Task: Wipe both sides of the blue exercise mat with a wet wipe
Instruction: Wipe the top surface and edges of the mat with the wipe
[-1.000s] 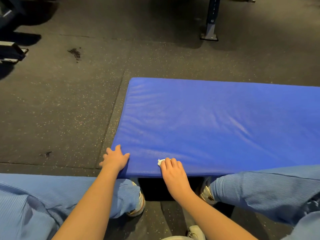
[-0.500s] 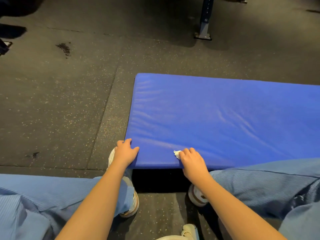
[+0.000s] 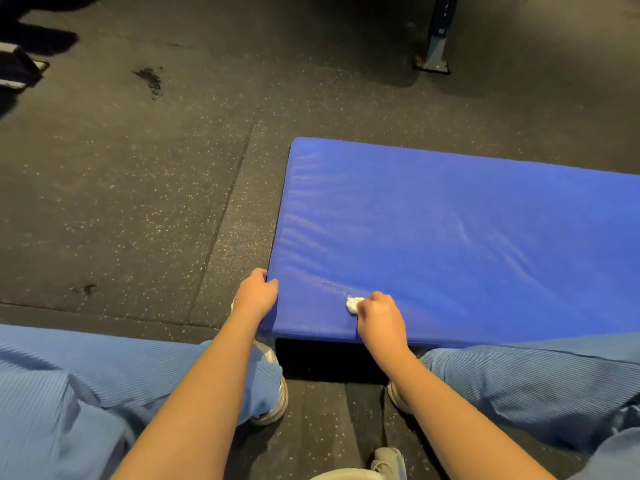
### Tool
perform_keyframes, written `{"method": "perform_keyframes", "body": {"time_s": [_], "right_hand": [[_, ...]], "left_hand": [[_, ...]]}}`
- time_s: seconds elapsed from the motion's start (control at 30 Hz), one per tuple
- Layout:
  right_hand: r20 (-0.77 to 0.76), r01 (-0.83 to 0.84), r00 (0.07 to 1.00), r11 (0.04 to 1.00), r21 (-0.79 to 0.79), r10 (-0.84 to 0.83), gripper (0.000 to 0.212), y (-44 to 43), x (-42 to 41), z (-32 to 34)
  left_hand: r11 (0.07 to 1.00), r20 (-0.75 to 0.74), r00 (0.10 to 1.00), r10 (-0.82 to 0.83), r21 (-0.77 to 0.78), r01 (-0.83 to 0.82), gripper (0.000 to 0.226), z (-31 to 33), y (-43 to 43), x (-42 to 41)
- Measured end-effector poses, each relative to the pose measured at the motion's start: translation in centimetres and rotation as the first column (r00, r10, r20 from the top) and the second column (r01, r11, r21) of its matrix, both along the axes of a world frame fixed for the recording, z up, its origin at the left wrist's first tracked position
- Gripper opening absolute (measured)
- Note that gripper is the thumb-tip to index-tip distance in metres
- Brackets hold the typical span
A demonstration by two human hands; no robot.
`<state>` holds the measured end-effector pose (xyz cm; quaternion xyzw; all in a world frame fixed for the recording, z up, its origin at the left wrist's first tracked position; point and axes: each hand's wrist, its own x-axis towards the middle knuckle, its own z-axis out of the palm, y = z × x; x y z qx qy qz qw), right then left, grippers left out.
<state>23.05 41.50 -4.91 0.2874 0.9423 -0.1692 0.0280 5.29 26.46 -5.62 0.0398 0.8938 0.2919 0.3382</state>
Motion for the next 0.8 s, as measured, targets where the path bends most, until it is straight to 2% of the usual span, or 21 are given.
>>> {"method": "perform_keyframes", "body": {"time_s": [0.07,0.13,0.2,0.23,0.27,0.37,0.4,0.43,0.53,0.6,0.73,0.8], "right_hand": [[-0.006,0.089,0.996,0.989,-0.115,-0.090,0.019,-1.2,-0.4,-0.5],[-0.044,-0.054,0.998,0.972,-0.230,0.045,0.019,-3.9,-0.7,-0.8],[-0.063,-0.242,0.970,0.946,-0.218,0.234,0.017,-5.0,-0.8,-0.5],[-0.062,-0.268,0.963,0.944,-0.193,0.261,0.017,-4.5,-1.1,-0.6],[-0.070,-0.245,0.969,0.954,-0.170,0.236,0.018,-3.7,-1.6,-1.1],[-0.047,0.068,0.996,0.987,-0.145,-0.075,0.022,-2.2,-2.7,-2.0],[-0.043,0.092,0.994,0.982,-0.163,-0.100,0.022,-2.7,-3.2,-2.0],[-0.051,0.045,0.997,0.980,-0.193,-0.056,0.021,-3.8,-3.6,-1.8],[-0.117,-0.277,0.960,0.933,-0.231,0.256,0.011,-7.2,-3.6,-0.7],[-0.148,-0.343,0.937,0.910,-0.231,0.316,0.010,-6.8,-3.8,-0.7],[-0.062,0.007,0.998,0.985,-0.170,-0.018,0.024,-5.2,-6.1,-1.6],[-0.073,-0.104,0.993,0.971,-0.213,0.090,0.022,-6.7,-6.8,-0.9]], "left_hand": [[1.000,0.012,1.000,0.022,0.007,-0.022,0.033,-0.3,0.0,-0.1],[0.999,0.019,0.999,0.031,0.008,-0.032,0.033,-0.6,0.0,-0.1],[0.999,0.035,0.998,0.047,0.022,-0.048,0.032,-0.9,-0.1,-0.2],[0.998,0.040,0.998,0.053,0.028,-0.054,0.031,-1.0,-0.1,-0.2],[0.998,0.041,0.997,0.061,0.033,-0.062,0.030,-1.1,-0.1,-0.3],[0.997,0.012,0.997,0.076,0.033,-0.076,0.028,-1.1,-0.1,-0.6],[0.996,0.001,0.997,0.079,0.032,-0.079,0.028,-1.2,-0.1,-0.7],[0.997,-0.009,0.997,0.074,0.028,-0.074,0.029,-1.2,-0.1,-0.7],[1.000,-0.037,0.999,0.028,-0.006,-0.028,0.032,-1.7,0.1,-0.8],[1.000,-0.032,0.999,0.000,-0.025,-0.001,0.035,-2.0,0.2,-1.0],[1.000,-0.010,0.999,0.030,-0.008,-0.030,0.047,-2.3,0.1,-1.8],[0.997,0.010,0.997,0.078,0.008,-0.078,0.051,-2.7,0.0,-2.2]]}}
